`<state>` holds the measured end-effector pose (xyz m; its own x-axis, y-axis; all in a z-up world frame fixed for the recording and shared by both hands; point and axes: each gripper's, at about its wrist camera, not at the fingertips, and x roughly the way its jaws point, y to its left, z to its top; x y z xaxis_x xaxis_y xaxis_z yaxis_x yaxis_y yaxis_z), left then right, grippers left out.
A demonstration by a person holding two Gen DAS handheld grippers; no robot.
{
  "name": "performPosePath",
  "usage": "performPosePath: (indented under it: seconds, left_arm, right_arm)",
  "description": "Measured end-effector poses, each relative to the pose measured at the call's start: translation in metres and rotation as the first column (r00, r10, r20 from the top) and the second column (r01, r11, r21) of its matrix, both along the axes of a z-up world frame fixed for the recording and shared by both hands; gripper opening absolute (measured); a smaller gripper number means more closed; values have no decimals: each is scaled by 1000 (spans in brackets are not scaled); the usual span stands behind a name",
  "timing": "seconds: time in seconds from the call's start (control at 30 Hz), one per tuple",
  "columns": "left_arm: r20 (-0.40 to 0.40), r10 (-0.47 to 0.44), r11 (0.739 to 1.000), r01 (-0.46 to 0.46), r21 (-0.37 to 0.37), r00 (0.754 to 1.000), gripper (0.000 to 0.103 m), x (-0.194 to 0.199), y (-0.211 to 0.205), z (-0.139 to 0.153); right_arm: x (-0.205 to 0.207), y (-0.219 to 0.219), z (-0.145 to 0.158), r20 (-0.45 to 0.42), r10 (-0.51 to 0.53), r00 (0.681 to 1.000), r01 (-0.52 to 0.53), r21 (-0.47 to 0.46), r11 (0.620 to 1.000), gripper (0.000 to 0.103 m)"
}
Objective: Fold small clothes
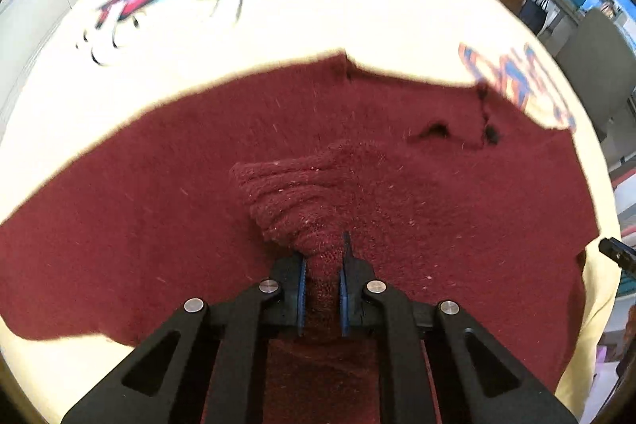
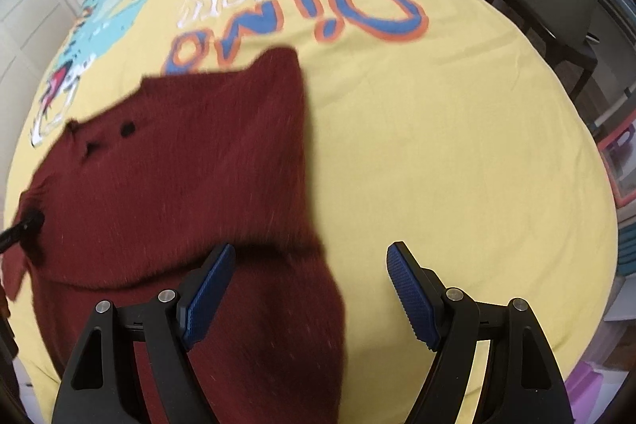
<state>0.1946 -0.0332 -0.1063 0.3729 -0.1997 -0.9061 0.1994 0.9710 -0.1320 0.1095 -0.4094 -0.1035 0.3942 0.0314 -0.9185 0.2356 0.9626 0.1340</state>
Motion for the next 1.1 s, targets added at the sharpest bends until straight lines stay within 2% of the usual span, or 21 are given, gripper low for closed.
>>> performPosePath:
  seconds: [0.1,0.17,0.23,0.33,0.37,0.4,0.43,0.53,0.63,0.77,0.87,0.9,1.0,1.07,1.1]
  left_arm:
    - [44,21,1000,-21,-14,999,10,4,7,19]
    - [68,40,999,-41,8,997,10,6,30,24]
    - [59,49,998,-51,32,997,10,10,33,14]
    - [24,72,997,-72,22,997,10,3,58,5]
    - [19,73,997,-74,27,997,10,1,60,0]
    - [18,70,997,-71,31,997,10,-2,65,1]
    - [18,66,997,-67,37,998,10,-4,70,2]
    - [32,53,997,-54,53,998,10,-6,70,4]
    - [50,47,997,-49,58,998,10,-1,68,3]
    - [35,54,993,-57,107,998,10,-1,65,-21]
    - [49,61,991,-67,116,997,11,-6,67,-26]
    - [52,62,991,-68,114,997,15,-7,68,-24]
    - [36,81,991,-84,101,996,21,-6,73,-18]
    - [40,96,989,-100,113,995,34,-5,76,-11]
    - [46,98,988,-103,118,994,41,-5,78,-8]
  right_arm:
    - [25,0,0,7,-8,1000,8,8,1000,80]
    - [43,3,-8,-3,1,1000,-1,33,999,80]
    - [60,10,-21,-29,24,999,-22,53,998,80]
    - [77,19,-44,-87,50,995,-42,91,995,78]
    - [78,20,-49,-88,51,995,-41,112,993,73]
    - [77,22,-51,-82,53,995,-43,127,991,43]
    - [76,23,-51,-75,60,995,-49,141,989,26]
    - [67,19,-38,-37,54,998,-49,112,992,18]
    - [58,12,-28,-8,27,1000,-26,120,992,17]
    - [64,21,-47,-66,59,996,-56,42,998,17]
    - [67,21,-58,-74,40,996,-36,53,998,19]
    - [69,23,-57,-67,37,997,-34,52,998,21]
    - [67,28,-47,-60,51,997,-49,30,998,33]
    - [62,34,-35,-42,63,997,-64,-12,998,53]
    - [59,35,-30,-27,69,997,-70,-22,997,69]
